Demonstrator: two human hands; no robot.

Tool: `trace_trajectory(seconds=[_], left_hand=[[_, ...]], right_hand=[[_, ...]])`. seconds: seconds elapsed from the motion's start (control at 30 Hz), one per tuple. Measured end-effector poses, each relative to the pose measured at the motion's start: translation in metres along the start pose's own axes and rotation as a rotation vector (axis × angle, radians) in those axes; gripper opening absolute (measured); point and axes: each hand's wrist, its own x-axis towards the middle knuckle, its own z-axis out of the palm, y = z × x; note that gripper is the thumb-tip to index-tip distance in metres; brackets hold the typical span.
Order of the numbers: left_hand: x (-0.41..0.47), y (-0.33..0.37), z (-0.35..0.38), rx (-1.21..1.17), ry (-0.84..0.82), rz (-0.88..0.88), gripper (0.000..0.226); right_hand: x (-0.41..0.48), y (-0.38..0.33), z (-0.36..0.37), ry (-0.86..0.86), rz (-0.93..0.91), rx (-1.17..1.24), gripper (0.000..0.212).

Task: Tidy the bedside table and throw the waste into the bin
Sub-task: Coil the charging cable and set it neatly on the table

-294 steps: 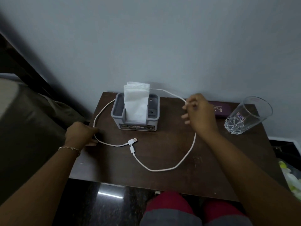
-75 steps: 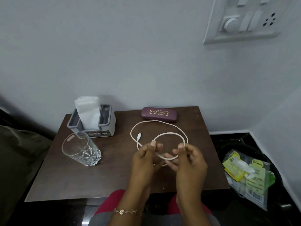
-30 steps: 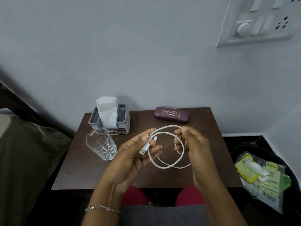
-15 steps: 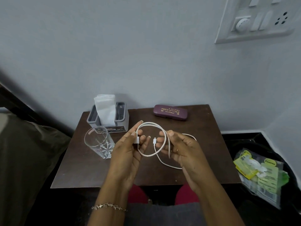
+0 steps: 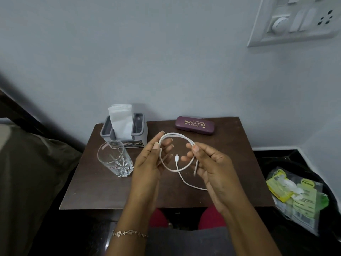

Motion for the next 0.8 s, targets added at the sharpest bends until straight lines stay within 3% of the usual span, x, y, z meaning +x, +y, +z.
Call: trace_trajectory(seconds=[0.13,0.3,0.37,0.53,0.8], left_hand=[[0.002,0.005,-0.006,0.042,-0.029,-0.028,0.033],[-0.002,0.017,-0.017,0.067,-0.315,-0.305,0.036],[-0.002,0.017,-0.019,0.024,-0.355,-0.364,0.036],[-0.002,0.01,-0.019,0.067,-0.25,-0.332,0.029],[0.003,0.003,-0.016,0.382,0.05,-0.009,0.011]], right_hand=[[0.002,-0.002,-0.003,0.051,0.014,0.028,0.015],[0.005,-0.002,-0.009,0.085,0.087,0.204,0.014],[0.006,-0.003,-0.011,0.094,0.113,0.25,0.013],[0.004,-0.004,-0.008,0.069,0.129,0.251,0.012],[-0.001,-0.003,0.008,0.062,0.103,0.208,0.012]])
